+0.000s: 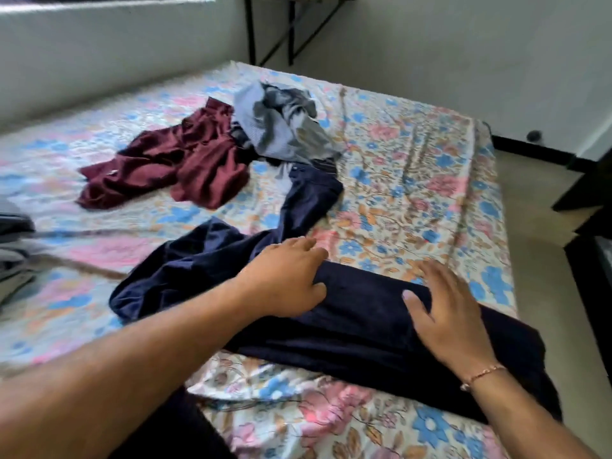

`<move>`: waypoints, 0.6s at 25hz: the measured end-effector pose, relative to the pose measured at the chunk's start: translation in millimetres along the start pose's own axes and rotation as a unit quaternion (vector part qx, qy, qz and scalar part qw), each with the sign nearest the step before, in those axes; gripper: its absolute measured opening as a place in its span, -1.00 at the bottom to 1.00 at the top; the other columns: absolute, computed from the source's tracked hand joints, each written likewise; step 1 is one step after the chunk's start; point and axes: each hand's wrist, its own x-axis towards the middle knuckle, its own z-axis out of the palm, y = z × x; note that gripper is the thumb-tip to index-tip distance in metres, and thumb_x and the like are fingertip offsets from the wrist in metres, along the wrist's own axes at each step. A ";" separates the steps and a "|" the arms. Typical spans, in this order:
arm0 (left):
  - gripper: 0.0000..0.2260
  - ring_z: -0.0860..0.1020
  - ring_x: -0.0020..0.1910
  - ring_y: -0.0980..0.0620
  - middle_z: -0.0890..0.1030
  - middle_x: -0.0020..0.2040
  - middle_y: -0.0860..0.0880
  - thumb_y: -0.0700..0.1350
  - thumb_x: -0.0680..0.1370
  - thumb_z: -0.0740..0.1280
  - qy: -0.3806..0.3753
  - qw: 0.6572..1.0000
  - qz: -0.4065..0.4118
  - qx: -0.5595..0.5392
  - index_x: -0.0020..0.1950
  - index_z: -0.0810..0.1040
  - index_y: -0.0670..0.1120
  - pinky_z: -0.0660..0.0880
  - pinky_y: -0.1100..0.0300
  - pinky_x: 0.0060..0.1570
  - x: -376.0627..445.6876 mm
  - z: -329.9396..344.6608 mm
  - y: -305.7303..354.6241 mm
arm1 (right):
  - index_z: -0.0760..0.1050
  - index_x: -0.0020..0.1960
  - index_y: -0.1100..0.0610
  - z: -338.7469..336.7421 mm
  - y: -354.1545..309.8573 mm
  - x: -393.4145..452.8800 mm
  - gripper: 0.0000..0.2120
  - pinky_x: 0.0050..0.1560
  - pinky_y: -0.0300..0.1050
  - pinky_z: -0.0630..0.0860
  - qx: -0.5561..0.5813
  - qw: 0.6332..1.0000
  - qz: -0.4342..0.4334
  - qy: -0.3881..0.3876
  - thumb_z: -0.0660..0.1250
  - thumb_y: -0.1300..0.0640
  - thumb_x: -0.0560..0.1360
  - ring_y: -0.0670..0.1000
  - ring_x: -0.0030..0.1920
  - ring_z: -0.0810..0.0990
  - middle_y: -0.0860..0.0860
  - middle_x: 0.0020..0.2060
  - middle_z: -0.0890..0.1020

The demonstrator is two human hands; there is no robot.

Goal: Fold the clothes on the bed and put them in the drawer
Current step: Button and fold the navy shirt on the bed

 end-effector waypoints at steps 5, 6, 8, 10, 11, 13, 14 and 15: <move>-0.61 0.55 0.31 -0.18 0.60 0.31 -0.12 -0.12 0.55 0.29 0.144 0.962 -0.164 -0.164 0.38 0.54 -0.04 0.49 -0.06 0.30 11.5 -13.1 -92.8 | 0.43 0.43 0.04 64.3 -116.5 86.0 -0.59 0.21 -0.14 0.39 0.228 0.967 0.077 -0.079 0.36 0.09 0.59 0.03 0.27 0.53 -0.02 0.31 0.49; -0.61 0.56 0.30 -0.17 0.62 0.31 -0.11 -0.13 0.55 0.29 0.117 0.963 -0.182 -0.161 0.38 0.55 -0.02 0.50 -0.05 0.30 16.0 -14.0 -111.3 | 0.45 0.39 0.06 74.9 -129.8 103.4 -0.61 0.15 -0.17 0.38 0.230 0.967 0.087 -0.069 0.37 0.10 0.58 0.04 0.21 0.55 0.00 0.28 0.52; -0.66 0.60 0.22 -0.14 0.67 0.23 -0.07 -0.04 0.54 0.32 0.026 0.973 -0.189 -0.134 0.32 0.60 0.04 0.54 -0.03 0.24 20.4 -13.3 -139.3 | 0.48 0.33 0.07 90.3 -152.7 135.1 -0.65 0.09 -0.18 0.37 0.215 0.971 0.090 -0.050 0.38 0.09 0.56 0.05 0.15 0.54 0.03 0.20 0.55; -0.76 0.62 0.08 -0.10 0.70 0.07 -0.03 0.09 0.53 0.40 -0.038 0.977 -0.178 -0.112 0.14 0.68 0.03 0.57 0.02 0.11 19.5 -9.9 -156.9 | 0.49 0.23 0.06 103.6 -171.5 163.4 -0.72 -0.01 -0.15 0.40 0.176 0.982 0.072 -0.022 0.39 0.04 0.55 0.07 0.05 0.56 0.03 0.05 0.57; -0.77 0.63 0.01 -0.08 0.70 -0.01 -0.03 0.12 0.53 0.43 -0.051 0.979 -0.167 -0.107 0.04 0.70 0.00 0.57 0.05 0.04 18.4 -7.7 -161.0 | 0.47 0.18 0.06 107.2 -179.7 174.8 -0.74 -0.08 -0.13 0.40 0.162 0.984 0.068 -0.012 0.40 0.00 0.55 0.09 -0.01 0.58 0.04 -0.01 0.58; -0.80 0.61 -0.04 -0.08 0.68 -0.06 -0.03 0.09 0.54 0.44 -0.049 0.980 -0.160 -0.112 -0.03 0.66 -0.03 0.53 0.09 -0.05 18.7 -3.0 -165.0 | 0.41 0.10 0.05 115.8 -198.4 196.0 -0.67 -0.20 -0.09 0.41 0.137 0.988 0.072 -0.014 0.42 -0.13 0.53 0.11 -0.13 0.58 0.03 -0.09 0.59; -0.83 0.60 -0.03 -0.09 0.67 -0.06 -0.03 0.06 0.55 0.42 -0.032 0.979 -0.161 -0.122 -0.04 0.63 -0.03 0.50 0.09 -0.07 20.5 0.5 -166.2 | 0.37 0.09 0.05 122.0 -208.0 205.4 -0.59 -0.22 -0.07 0.42 0.121 0.989 0.078 -0.027 0.44 -0.19 0.50 0.12 -0.15 0.57 0.03 -0.11 0.58; -0.85 0.60 -0.02 -0.10 0.66 -0.04 -0.03 0.04 0.57 0.41 -0.011 0.976 -0.167 -0.136 -0.03 0.60 -0.03 0.49 0.09 -0.07 22.1 3.6 -167.1 | 0.34 0.11 0.06 129.2 -216.2 212.1 -0.54 -0.22 -0.05 0.44 0.083 0.992 0.083 -0.049 0.47 -0.19 0.46 0.14 -0.13 0.57 0.04 -0.11 0.58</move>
